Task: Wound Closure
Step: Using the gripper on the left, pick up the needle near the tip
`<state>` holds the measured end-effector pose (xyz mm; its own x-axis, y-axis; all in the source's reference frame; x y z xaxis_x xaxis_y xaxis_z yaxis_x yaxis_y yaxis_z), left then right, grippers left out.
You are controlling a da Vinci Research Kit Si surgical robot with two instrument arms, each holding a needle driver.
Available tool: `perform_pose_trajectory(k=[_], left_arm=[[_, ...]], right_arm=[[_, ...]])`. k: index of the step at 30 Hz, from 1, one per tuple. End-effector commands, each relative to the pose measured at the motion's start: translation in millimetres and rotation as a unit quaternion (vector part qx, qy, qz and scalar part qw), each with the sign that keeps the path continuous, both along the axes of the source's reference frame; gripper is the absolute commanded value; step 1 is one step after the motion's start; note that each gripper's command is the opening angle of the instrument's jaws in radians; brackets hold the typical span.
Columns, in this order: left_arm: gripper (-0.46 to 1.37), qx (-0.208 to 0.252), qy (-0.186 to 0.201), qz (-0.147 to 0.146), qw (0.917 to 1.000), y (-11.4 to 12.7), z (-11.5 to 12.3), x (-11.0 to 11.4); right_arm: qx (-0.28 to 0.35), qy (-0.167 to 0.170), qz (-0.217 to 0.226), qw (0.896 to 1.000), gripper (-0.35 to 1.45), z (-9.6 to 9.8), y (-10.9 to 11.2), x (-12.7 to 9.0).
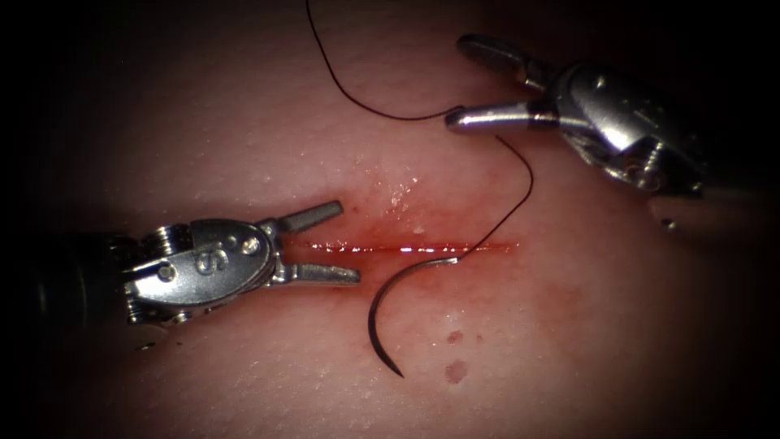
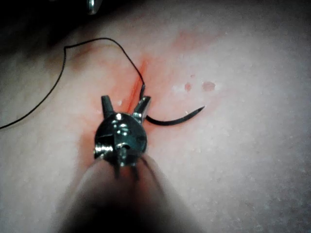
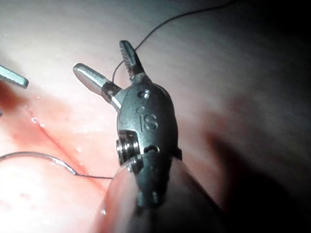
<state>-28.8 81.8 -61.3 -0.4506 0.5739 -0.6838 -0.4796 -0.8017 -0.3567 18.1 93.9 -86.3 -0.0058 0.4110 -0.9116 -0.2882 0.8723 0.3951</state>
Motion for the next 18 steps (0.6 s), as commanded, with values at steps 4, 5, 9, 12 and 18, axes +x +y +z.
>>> perform_pose_trajectory(k=[4, 5, 9, 12, 18], left_arm=[[0.49, -0.004, 0.0, 0.002, 1.0, 0.0, 0.0, 0.0], [0.49, -0.004, 0.0, 0.002, 1.0, 0.0, 0.0, 0.0], [0.52, -0.008, -0.002, 0.008, 0.9999, -0.1, -0.3, -0.1], [0.52, -0.008, -0.003, 0.01, 0.9999, 0.0, -0.5, -0.1], [0.51, -0.008, -0.005, 0.009, 0.9999, 0.2, -0.6, -0.1]], right_arm=[[0.001, 0.001, -0.001, 1.0, 1.11, -0.2, 0.0, 0.0], [0.001, 0.001, -0.001, 1.0, 1.11, -0.2, 0.0, 0.0], [0.002, 0.001, -0.001, 1.0, 1.12, -0.3, 0.0, 0.0], [0.002, 0.001, -0.002, 1.0, 1.12, -0.3, 0.0, 0.0], [0.002, 0.001, -0.002, 1.0, 1.12, -0.3, 0.0, -0.1]])
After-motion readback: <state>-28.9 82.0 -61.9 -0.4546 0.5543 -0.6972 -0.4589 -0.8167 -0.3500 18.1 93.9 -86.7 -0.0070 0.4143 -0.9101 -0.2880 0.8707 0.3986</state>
